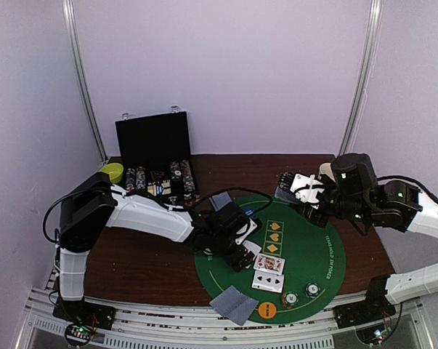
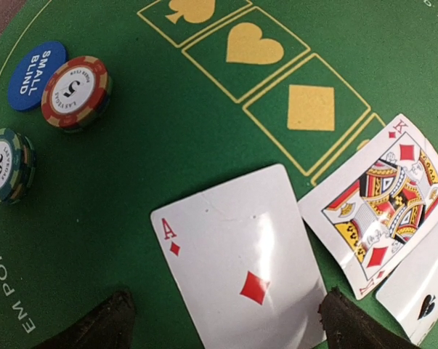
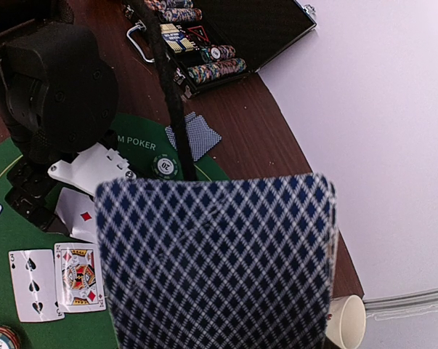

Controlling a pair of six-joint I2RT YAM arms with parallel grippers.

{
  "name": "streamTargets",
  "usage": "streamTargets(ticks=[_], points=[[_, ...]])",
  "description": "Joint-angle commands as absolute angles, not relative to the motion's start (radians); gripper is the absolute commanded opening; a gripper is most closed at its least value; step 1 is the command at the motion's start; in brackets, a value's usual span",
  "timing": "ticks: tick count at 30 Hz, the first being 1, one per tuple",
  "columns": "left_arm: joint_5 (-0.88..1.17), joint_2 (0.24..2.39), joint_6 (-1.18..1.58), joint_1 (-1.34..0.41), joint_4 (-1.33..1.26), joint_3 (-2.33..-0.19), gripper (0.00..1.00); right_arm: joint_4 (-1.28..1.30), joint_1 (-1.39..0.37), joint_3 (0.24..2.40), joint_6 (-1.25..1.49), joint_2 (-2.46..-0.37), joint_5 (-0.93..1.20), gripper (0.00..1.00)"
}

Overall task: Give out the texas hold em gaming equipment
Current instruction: Move the poker card to the community card area.

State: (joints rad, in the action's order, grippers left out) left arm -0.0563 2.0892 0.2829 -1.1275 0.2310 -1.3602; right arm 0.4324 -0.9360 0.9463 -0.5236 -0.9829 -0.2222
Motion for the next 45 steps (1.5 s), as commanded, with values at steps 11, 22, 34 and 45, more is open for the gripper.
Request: streamTargets(ticks=[11,22,34,45], points=[[-0.069,2.158,0.221,-1.149,0.325,-1.380,0.92,0.420,-0.931,0.946,-0.514,-0.973,-0.218,0.44],[-0.173,2.163,0.148,-1.108,0.372,-1.390,0.68,0.424,-0.931,0.950,-0.517,-0.967,-0.222,0.44],[0.052,2.185,-0.179,-1.075,0.190,-1.402,0.59,0.435,-0.932,0.951,-0.515,-0.955,-0.228,0.44],[0.158,2.233,-0.275,-1.074,0.241,-1.509,0.56,0.451,-0.932,0.959,-0.503,-0.941,-0.228,0.44]])
